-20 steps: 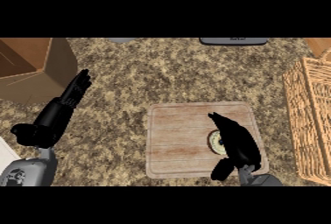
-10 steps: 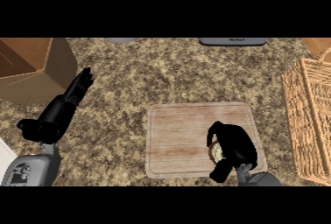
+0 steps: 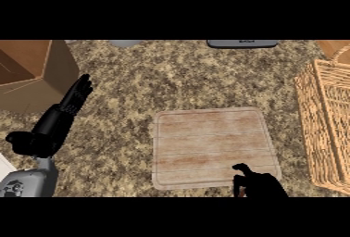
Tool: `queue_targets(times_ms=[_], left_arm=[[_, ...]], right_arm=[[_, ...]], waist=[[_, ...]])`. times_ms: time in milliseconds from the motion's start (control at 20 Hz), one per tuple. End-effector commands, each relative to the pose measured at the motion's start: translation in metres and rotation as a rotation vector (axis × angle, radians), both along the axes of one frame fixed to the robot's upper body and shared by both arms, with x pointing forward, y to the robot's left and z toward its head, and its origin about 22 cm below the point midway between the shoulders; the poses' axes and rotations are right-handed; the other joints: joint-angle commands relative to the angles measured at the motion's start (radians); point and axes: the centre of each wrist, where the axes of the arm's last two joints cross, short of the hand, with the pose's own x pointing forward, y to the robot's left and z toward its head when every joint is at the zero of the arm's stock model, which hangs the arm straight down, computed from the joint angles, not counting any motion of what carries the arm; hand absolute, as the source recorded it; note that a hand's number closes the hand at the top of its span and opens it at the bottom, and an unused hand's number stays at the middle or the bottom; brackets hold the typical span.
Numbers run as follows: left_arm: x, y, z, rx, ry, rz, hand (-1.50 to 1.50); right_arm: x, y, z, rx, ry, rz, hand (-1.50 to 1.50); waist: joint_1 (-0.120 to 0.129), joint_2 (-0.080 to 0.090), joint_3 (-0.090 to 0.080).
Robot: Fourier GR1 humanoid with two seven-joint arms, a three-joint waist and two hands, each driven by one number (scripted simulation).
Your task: Pick the cupcake from the cutting board and place it in the basket
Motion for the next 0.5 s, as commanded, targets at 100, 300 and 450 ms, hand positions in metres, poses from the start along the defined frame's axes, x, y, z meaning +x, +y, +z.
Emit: queue_targets(times_ms=[100, 300, 450], left_arm=[[-0.001, 0.005, -0.014, 0.0, 0.008, 0.012, 0.0], [0.001, 0.0, -0.005, 0.001, 0.001, -0.007, 0.0], [-0.003, 0.011, -0.005, 0.006, -0.007, 0.001, 0.0]], right_arm=[[-0.074, -0.034, 0.024, 0.039, -0.07, 0.016, 1.5], [-0.091, -0.031, 0.019, 0.246, -0.093, -0.038, 1.5], [-0.098, -0.023, 0.057, 0.433, -0.161, -0.045, 1.5]], waist=[[-0.002, 0.007, 0.002], [-0.002, 0.008, 0.003], [-0.005, 0.006, 0.003]])
